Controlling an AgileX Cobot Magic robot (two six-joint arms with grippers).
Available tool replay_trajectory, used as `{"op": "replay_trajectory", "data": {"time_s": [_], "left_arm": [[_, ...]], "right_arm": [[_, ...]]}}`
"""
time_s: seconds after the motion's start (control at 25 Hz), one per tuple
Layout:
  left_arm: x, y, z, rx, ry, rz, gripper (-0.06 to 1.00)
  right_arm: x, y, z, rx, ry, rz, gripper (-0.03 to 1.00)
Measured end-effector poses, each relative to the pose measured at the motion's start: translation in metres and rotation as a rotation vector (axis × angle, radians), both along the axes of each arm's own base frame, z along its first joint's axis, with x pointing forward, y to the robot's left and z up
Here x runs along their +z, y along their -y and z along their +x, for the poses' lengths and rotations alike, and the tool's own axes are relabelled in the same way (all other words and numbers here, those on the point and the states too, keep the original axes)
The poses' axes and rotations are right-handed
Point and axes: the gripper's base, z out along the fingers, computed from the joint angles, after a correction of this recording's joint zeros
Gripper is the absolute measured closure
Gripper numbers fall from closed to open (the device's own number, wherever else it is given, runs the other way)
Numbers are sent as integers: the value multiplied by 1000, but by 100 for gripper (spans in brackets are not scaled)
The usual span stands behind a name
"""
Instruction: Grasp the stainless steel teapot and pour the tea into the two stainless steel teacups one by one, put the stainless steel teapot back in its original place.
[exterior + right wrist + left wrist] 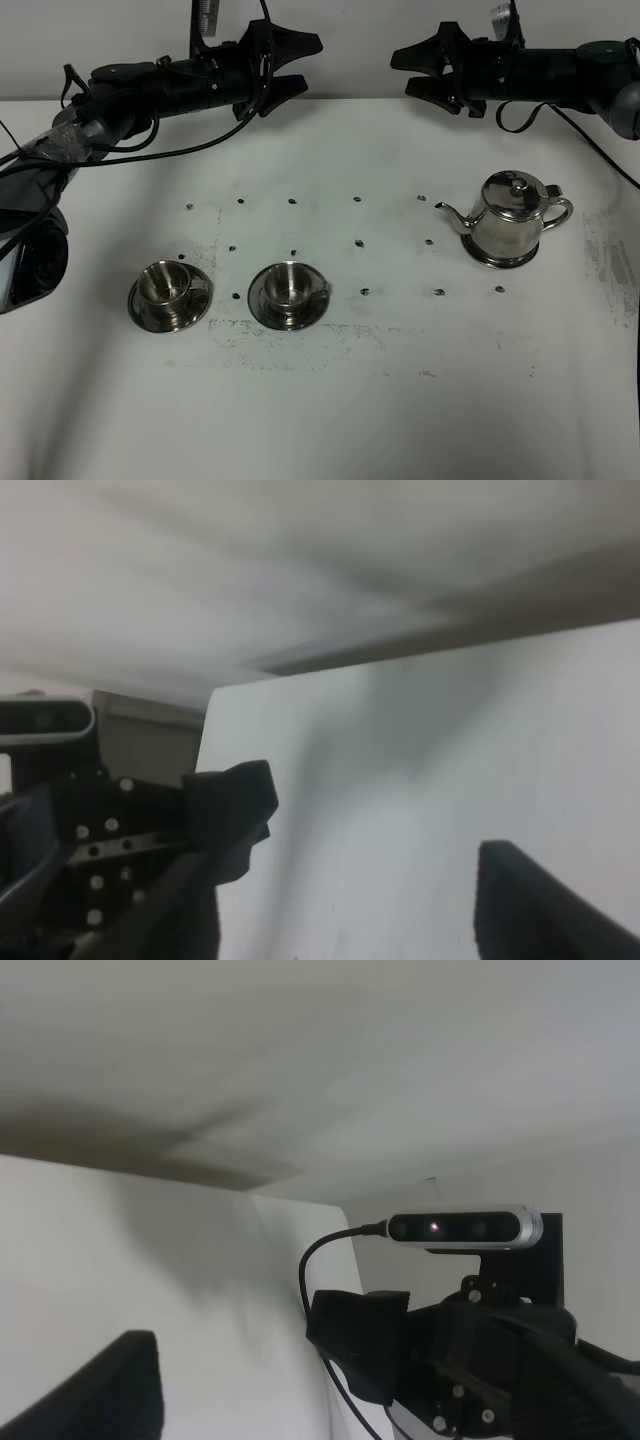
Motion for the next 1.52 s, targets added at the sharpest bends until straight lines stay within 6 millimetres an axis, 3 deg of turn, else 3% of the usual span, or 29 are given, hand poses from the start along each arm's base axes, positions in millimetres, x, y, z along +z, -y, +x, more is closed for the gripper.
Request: {"op": "replay_trajectory", "data": {"time_s": [0.44, 0.68, 0.96, 1.16, 1.32, 1.48, 1.52], "left_arm": [[3, 0, 1, -11, 61, 30, 26], [48, -1, 6, -82, 346, 279, 26], [96, -19, -2, -93, 362, 742, 26], [152, -26, -42, -146, 358, 885, 26], [198, -40, -86, -94, 391, 993, 29], [238, -57, -146, -3, 451, 1062, 32], [241, -60, -160, 10, 454, 1069, 33]], "right_arm": [[0, 0, 0, 11, 23, -11, 43], [45, -3, 1, 146, 239, -125, 43], [86, 12, -3, 119, 209, -455, 45], [151, 18, -30, 88, 193, -642, 49], [193, 4, -70, 114, 188, -846, 53], [218, -10, -109, 158, 196, -992, 53], [219, -12, -116, 170, 186, -1004, 53]]}}
